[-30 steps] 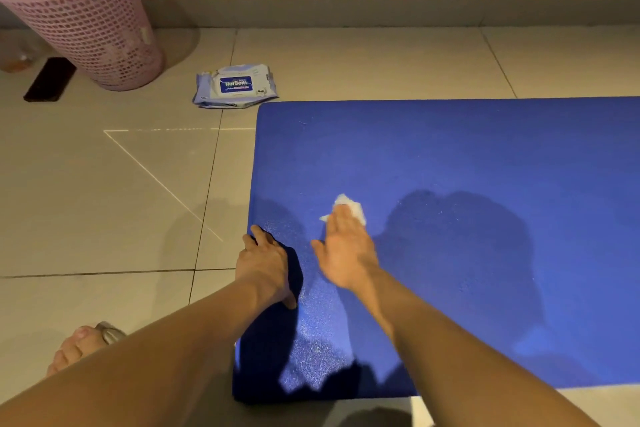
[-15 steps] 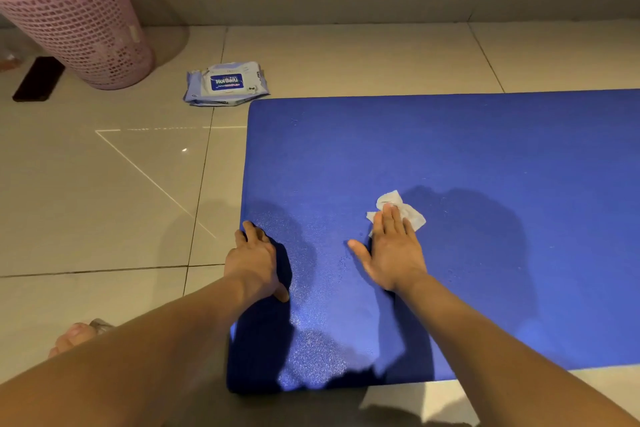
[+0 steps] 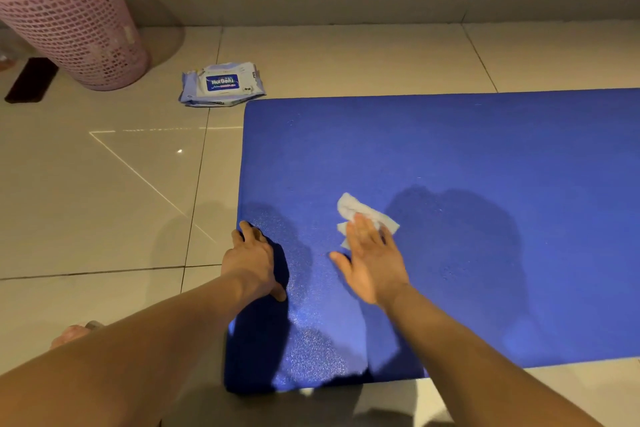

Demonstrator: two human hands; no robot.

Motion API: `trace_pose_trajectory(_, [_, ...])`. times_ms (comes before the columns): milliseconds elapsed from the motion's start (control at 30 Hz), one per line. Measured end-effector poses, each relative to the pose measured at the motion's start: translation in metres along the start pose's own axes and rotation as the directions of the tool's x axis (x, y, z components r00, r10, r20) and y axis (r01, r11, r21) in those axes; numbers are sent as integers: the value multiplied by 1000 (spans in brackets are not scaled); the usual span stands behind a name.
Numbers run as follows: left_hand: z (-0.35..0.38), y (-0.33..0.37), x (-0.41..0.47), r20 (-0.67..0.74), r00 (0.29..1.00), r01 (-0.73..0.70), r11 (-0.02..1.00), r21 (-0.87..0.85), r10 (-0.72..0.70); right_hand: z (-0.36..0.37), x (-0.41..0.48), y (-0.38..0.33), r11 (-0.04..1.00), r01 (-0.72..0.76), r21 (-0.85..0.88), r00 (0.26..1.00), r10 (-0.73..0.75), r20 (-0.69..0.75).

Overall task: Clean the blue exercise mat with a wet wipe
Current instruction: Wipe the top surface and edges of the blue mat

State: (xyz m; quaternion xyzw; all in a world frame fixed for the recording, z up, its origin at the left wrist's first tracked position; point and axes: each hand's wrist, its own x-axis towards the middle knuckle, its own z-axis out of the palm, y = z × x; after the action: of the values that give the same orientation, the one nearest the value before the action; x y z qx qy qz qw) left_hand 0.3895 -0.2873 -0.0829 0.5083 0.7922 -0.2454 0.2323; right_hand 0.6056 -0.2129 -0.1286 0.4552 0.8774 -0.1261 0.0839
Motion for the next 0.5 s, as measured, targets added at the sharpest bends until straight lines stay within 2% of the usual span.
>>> trace_pose_trajectory(100, [1,2,1,2,1000,7,1000,13,-7,-3,-10,14,999,-52,-1,998,52,28])
trace_pose_trajectory(233, [2,3,2,-10,1000,18,1000,15,-18,-20,-8,2,998,-49,42,984,56,-170])
trace_pose_trajectory(300, [2,3,3,-17,1000,16,1000,26,-16,-22,-3,0,995,-91,34,972,97,-212])
trace_pose_trajectory(367, [2,4,3,-9,1000,18,999,28,-18,-19,0,1,982,-179,67,969,188,-158])
trace_pose_trajectory(400, [3,4,4,-7,1000,21,999,32,-20,-15,3,1,971,-220,94,970,228,-85])
trace_pose_trajectory(467, [4,5,4,-8,1000,21,999,44,-21,-11,7,-8,958,-262,114,965,261,29])
trace_pose_trajectory(500, [4,6,4,-9,1000,22,999,49,-22,-10,8,-17,957,-253,141,968,250,36])
